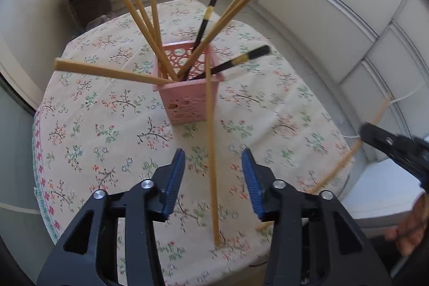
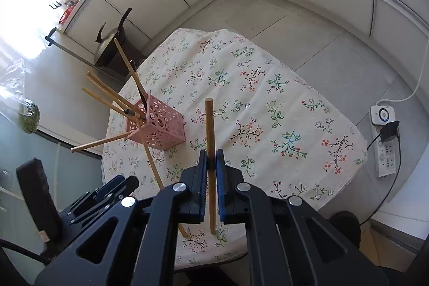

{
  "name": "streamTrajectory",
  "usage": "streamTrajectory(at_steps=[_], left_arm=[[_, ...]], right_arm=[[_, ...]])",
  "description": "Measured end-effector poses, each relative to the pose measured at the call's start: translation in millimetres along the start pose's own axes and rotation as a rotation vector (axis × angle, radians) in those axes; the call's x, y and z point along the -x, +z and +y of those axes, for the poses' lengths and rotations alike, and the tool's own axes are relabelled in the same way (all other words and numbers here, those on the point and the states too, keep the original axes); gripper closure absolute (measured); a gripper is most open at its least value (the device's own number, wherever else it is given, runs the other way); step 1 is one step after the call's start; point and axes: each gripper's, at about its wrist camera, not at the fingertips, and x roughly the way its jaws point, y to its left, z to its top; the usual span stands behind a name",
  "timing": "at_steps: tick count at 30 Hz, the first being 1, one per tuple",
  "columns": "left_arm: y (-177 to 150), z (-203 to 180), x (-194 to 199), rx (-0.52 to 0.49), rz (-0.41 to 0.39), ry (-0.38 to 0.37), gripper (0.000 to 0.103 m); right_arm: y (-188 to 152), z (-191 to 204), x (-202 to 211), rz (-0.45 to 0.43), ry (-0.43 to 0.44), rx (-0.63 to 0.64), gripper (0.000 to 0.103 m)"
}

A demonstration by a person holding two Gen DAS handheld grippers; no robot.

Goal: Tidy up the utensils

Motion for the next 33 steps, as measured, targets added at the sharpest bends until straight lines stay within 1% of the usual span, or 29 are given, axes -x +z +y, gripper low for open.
streamTrajectory(at_steps=[1, 3, 8, 9, 10, 11, 12, 13, 15, 17, 22, 26, 31, 33], left_arm=[[4.7, 1.3, -6.8, 0.012, 0.007, 0.0, 0.053], [12.2, 3.3, -16.8, 0.023, 0.017, 0.004, 0.049], [28.0, -1.3, -49.9, 0.028, 0.046, 0.067, 0.049], [31.7, -0.9, -54.3, 0.032, 0.038, 0.073, 0.053], [35.2, -1.2, -57.4, 0.033, 0.024, 0.072, 0.074], [36.7, -2.0, -59.0, 0.029, 0.014, 0.059, 0.088], [35.9, -2.6, -57.7, 0.026, 0.01, 0.052, 0.098], [33.2, -3.7, -52.6, 0.022, 0.0, 0.051, 0.098], [24.1, -5.3, -28.0, 0.016, -0.03, 0.045, 0.098], [15.0, -2.6, 1.5, 0.034, -0.061, 0.004, 0.098], [-4.5, 1.8, 75.0, 0.03, -0.214, -0.027, 0.098], [-3.1, 2.0, 107.5, 0.045, -0.313, -0.018, 0.098], [18.0, 6.5, 139.3, 0.058, -0.41, -0.006, 0.098], [26.8, 8.6, 149.7, 0.067, -0.446, -0.001, 0.098]], right_arm=[[-1.2, -0.9, -1.1, 0.003, 0.003, 0.0, 0.096], [-2.8, -2.8, -1.2, 0.012, 0.015, -0.004, 0.096], [-0.2, -7.7, 0.1, 0.027, 0.027, -0.006, 0.096], [0.2, -8.9, 0.4, 0.027, 0.027, -0.005, 0.096], [0.4, -9.6, 1.3, 0.027, 0.029, -0.005, 0.096], [1.0, -9.9, 2.0, 0.028, 0.035, -0.007, 0.096], [1.3, -10.1, 2.7, 0.03, 0.043, -0.008, 0.096], [2.1, -10.0, 4.6, 0.027, 0.049, -0.01, 0.096], [3.6, -8.0, 10.2, 0.014, 0.06, -0.003, 0.096], [4.9, -3.9, 19.3, -0.007, 0.076, 0.019, 0.096], [4.4, 9.4, 44.0, -0.061, 0.126, 0.068, 0.096], [3.7, 19.9, 60.9, -0.11, 0.15, 0.094, 0.096], [8.5, 22.1, 75.8, -0.169, 0.171, 0.091, 0.096], [11.6, 21.3, 79.1, -0.177, 0.184, 0.083, 0.096]])
